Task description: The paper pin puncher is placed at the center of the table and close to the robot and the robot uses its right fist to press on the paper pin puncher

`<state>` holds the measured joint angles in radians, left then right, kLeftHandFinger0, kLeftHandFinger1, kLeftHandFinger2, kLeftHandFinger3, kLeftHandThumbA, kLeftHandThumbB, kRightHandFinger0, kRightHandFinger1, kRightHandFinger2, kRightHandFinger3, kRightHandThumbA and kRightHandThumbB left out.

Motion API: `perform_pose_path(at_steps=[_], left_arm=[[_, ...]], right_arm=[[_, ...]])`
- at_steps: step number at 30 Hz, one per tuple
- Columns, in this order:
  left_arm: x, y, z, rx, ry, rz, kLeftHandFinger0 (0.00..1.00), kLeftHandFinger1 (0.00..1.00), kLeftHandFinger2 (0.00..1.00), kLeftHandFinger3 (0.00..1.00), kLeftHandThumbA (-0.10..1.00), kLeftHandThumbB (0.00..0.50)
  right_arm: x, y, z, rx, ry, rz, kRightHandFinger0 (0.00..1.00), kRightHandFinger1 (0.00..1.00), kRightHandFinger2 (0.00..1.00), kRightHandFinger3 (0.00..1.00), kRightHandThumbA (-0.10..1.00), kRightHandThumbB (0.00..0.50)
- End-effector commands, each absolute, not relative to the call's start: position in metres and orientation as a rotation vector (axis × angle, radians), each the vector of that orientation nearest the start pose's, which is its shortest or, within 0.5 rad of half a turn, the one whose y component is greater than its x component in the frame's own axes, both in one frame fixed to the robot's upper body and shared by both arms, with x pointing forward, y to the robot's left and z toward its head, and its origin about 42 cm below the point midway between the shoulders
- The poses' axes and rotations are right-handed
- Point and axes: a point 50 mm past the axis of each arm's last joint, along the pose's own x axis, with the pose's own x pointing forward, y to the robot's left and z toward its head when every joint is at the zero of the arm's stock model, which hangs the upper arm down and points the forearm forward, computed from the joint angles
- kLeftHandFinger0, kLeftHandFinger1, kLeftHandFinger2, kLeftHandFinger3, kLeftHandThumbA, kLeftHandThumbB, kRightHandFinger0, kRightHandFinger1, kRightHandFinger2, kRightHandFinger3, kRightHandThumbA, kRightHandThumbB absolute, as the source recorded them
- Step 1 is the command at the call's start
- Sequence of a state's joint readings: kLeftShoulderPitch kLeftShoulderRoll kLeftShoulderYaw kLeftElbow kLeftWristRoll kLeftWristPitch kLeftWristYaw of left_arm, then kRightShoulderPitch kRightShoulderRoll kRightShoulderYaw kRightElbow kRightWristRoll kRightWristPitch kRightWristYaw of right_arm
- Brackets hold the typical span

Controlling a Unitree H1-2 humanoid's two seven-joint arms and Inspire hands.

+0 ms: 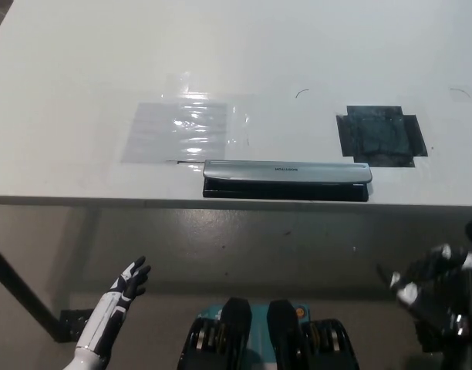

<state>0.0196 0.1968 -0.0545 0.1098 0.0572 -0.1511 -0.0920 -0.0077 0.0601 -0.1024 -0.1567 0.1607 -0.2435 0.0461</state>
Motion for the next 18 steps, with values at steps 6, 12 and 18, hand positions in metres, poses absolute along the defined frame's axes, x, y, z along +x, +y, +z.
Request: perform_pose_path(at_steps=[6,12,18], left_arm=[[0.279,0.261,0.086,0.263,-0.089,-0.176,1.0,1.0,1.0,1.0,1.0,0.283],[0.28,0.261,0.088,0.269,-0.097,-0.176,1.0,1.0,1.0,1.0,1.0,0.274],[0.281,0.26,0.089,0.27,-0.098,-0.181,1.0,1.0,1.0,1.0,1.0,0.266]], right_arm=[[0.357,-0.161,0.3,0.236,-0.635,0.118,0.0,0.0,0.0,0.0,1.0,0.193],[0.406,-0.118,0.346,0.276,-0.64,0.217,0.0,0.0,0.0,0.0,1.0,0.174],[0.453,-0.081,0.359,0.246,-0.562,0.242,0.01,0.03,0.18,0.04,1.0,0.209]])
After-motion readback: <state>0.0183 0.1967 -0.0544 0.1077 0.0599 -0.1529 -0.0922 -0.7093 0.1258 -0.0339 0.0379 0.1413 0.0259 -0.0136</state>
